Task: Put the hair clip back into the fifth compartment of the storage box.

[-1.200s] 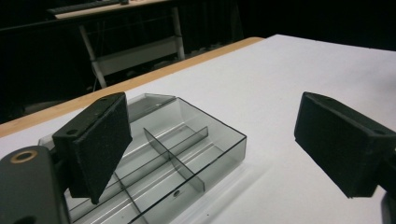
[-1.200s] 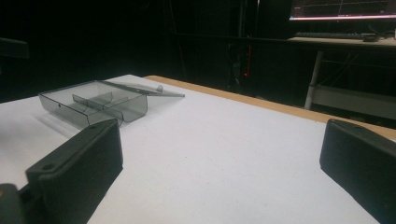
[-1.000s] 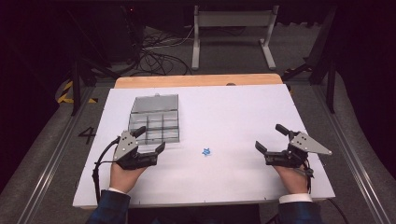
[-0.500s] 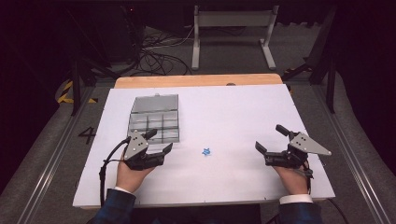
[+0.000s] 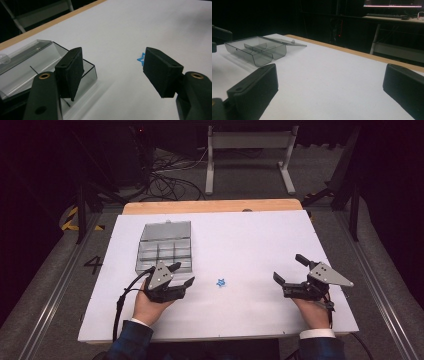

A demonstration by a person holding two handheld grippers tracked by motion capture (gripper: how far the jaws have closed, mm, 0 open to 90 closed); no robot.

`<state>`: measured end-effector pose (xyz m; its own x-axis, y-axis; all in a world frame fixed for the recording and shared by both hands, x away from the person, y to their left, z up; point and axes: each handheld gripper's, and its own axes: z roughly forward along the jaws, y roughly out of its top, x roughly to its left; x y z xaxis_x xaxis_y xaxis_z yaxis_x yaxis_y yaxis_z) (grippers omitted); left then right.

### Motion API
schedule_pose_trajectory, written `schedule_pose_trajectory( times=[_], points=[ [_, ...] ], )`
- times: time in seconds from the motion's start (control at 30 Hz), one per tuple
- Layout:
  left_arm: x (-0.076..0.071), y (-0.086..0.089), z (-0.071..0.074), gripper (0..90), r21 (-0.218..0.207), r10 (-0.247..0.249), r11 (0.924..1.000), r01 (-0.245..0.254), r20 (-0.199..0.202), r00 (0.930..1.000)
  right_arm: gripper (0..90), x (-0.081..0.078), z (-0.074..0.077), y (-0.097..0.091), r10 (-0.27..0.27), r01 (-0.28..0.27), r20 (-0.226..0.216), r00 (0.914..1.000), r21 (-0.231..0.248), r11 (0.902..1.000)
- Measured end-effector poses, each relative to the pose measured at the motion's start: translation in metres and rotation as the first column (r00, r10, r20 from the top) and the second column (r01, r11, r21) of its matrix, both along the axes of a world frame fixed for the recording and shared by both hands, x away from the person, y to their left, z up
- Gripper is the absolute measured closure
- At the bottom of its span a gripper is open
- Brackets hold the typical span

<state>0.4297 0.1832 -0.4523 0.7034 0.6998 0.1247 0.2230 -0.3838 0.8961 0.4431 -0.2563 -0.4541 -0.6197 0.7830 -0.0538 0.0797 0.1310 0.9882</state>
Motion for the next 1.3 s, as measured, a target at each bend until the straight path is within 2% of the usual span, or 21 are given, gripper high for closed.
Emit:
schedule_pose_trajectory(
  times=[0.3, 0.47, 0.67, 0.77, 1.0, 1.23, 1.3],
  points=[
    [0.007, -0.015, -0.001, 34.1, 0.019, -0.007, 0.9998, 0.008, -0.029, 0.9995, 1.2, 0.001, -0.001, 0.000, 0.003, -0.003, -0.005, 1.0000, -0.010, 0.9999],
    [0.010, -0.023, -0.003, 35.7, 0.034, -0.028, 0.9990, 0.029, -0.046, 0.9986, 2.4, 0.001, -0.001, 0.000, 0.005, -0.005, -0.007, 1.0000, -0.018, 0.9998],
    [0.017, -0.035, -0.005, 37.7, 0.072, -0.060, 0.9953, 0.064, -0.064, 0.9962, 2.6, 0.001, -0.001, 0.000, 0.006, -0.006, -0.005, 1.0000, -0.022, 0.9997],
    [0.019, -0.040, -0.006, 38.2, 0.077, -0.067, 0.9943, 0.073, -0.080, 0.9945, 2.6, 0.001, -0.001, -0.001, 0.006, -0.006, -0.005, 1.0000, -0.024, 0.9997],
    [0.022, -0.051, -0.009, 39.7, 0.104, -0.086, 0.9900, 0.095, -0.088, 0.9924, 2.5, 0.001, -0.001, -0.001, 0.006, -0.006, -0.007, 1.0000, -0.023, 0.9997],
    [0.023, -0.062, -0.014, 42.0, 0.112, -0.103, 0.9869, 0.116, -0.110, 0.9885, 2.8, 0.002, -0.001, -0.001, 0.005, -0.005, -0.007, 1.0000, -0.026, 0.9996],
    [0.024, -0.065, -0.015, 42.6, 0.101, -0.113, 0.9870, 0.125, -0.121, 0.9863, 3.0, 0.002, -0.001, -0.001, 0.005, -0.005, -0.008, 1.0000, -0.026, 0.9997]
  ],
)
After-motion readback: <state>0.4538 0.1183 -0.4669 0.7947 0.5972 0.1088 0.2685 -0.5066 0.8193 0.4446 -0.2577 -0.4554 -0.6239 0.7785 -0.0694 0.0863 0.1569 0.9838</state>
